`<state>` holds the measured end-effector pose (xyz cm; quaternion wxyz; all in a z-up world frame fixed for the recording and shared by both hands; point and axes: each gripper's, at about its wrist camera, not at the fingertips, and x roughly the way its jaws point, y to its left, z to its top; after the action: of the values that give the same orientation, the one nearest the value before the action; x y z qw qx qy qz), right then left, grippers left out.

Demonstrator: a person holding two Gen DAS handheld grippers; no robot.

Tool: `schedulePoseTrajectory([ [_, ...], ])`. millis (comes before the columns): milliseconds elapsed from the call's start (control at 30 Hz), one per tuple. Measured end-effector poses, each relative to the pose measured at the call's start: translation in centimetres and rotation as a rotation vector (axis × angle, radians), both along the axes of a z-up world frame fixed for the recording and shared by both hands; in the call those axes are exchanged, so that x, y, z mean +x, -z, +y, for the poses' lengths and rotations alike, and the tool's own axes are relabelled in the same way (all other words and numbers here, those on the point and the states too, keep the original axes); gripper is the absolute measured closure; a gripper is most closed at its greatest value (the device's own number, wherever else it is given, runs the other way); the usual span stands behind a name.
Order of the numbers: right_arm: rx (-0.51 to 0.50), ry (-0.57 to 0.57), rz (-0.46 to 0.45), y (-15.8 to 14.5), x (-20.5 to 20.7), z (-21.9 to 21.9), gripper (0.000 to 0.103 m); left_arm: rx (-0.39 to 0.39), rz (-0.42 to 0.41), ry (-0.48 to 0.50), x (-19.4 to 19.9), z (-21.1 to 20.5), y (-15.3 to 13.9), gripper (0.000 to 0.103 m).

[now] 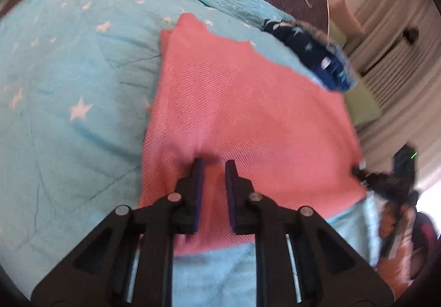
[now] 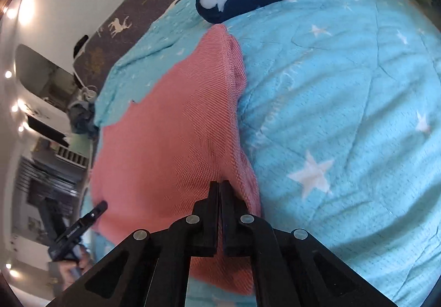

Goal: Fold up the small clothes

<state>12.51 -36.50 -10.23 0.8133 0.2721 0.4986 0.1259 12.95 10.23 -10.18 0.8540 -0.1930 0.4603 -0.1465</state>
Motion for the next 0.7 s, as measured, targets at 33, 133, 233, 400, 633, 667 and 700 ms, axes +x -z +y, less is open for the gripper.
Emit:
schedulePoseTrajectory([
  [33,-0.015,-0.012,-0.005,-0.4,-0.1,0.0,0.102,-0.01,-0.002,-0.002,0.0,0.1,-1.1,0.084],
  [133,-0.124,-0.06,-0.063,-3.2,0.7,1.5,0.097,0.026,-0.107,0.044,0.6,-1.2,-4.3,0.08],
  [233,-0.171,-0.111,-0.145,-5.8,2.8,3.7,0.096,0.045,-0.159,0.087,2.9,-3.6,-5.9,0.065],
  [400,-0.151,-0.159,-0.111,-4.5,8.2,6.1,0.095,0.135,-0.099,0.094,7.6,-6.0,-3.3,0.056],
  [633,0.01,0.032,-0.043,1.6,11.7,-0.7,0.103,-0.027,-0.071,0.039,8.1,-1.3,0.5,0.067],
  [667,0.081,0.059,-0.031,1.9,11.7,-1.8,0.103,-0.036,-0.065,0.03,8.0,-1.0,0.4,0.069],
  [700,0.097,0.075,-0.033,1.8,11.6,-2.2,0.103,-0.041,-0.056,0.018,7.8,-0.8,0.0,0.069],
])
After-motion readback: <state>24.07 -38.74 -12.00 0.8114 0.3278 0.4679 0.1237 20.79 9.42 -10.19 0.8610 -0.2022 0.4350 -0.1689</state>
